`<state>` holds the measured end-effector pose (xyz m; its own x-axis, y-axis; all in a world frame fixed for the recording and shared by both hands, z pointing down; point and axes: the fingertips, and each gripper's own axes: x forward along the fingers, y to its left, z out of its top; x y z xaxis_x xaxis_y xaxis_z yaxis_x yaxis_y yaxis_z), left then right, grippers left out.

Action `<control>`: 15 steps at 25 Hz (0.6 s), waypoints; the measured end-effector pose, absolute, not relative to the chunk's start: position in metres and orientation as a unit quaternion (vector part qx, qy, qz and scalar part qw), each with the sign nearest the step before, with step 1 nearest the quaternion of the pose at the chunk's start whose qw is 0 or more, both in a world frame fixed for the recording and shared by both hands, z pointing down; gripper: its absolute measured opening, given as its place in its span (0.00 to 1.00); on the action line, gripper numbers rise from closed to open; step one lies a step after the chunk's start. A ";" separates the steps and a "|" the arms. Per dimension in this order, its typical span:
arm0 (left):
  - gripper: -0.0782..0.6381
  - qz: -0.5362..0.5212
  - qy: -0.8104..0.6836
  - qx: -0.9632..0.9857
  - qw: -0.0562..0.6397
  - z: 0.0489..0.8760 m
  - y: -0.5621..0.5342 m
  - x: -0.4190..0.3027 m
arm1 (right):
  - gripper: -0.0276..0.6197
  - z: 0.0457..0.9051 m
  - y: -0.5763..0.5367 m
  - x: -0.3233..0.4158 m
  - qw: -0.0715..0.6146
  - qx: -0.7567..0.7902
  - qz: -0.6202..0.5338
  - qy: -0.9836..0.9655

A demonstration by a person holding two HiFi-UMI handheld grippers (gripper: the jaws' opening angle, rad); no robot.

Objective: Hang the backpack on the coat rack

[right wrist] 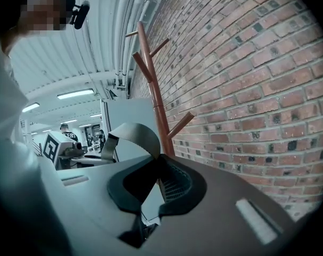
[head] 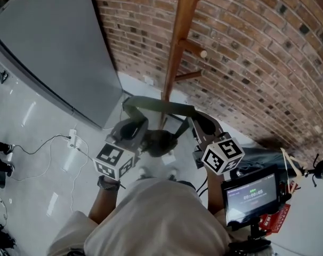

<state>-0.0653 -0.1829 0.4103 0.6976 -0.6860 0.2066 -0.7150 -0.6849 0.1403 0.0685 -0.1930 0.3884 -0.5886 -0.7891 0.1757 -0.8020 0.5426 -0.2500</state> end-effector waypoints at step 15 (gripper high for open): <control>0.13 0.097 -0.405 0.900 0.132 0.445 -0.191 -0.067 | 0.06 0.419 -0.207 0.065 0.054 0.438 0.172 -0.881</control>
